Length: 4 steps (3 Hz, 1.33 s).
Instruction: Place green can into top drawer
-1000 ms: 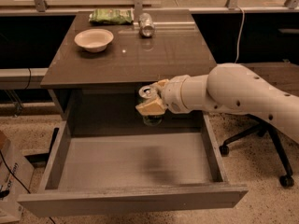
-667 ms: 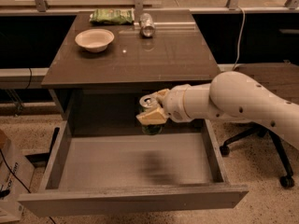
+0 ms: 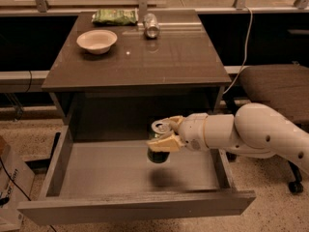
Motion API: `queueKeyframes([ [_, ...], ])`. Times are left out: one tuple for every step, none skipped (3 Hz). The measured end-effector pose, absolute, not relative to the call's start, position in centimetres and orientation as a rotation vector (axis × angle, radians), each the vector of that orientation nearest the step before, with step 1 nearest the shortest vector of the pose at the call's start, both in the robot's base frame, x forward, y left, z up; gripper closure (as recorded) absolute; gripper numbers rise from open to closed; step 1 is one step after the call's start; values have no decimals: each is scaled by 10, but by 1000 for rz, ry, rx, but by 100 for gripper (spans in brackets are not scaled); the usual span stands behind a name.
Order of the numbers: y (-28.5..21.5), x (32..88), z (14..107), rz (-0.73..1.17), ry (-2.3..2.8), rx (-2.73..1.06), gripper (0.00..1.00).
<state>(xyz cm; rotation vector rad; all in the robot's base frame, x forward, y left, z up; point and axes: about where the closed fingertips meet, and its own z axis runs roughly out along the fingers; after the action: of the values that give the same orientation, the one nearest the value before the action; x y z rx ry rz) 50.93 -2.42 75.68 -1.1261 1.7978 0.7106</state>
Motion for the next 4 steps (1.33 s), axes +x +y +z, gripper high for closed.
queueKeyframes([
  [-31, 501, 742, 746, 1754, -1090, 81],
  [-36, 502, 721, 691, 1767, -1093, 58],
  [-42, 505, 701, 606, 1803, -1109, 35],
  [-50, 511, 685, 523, 1842, -1106, 4],
])
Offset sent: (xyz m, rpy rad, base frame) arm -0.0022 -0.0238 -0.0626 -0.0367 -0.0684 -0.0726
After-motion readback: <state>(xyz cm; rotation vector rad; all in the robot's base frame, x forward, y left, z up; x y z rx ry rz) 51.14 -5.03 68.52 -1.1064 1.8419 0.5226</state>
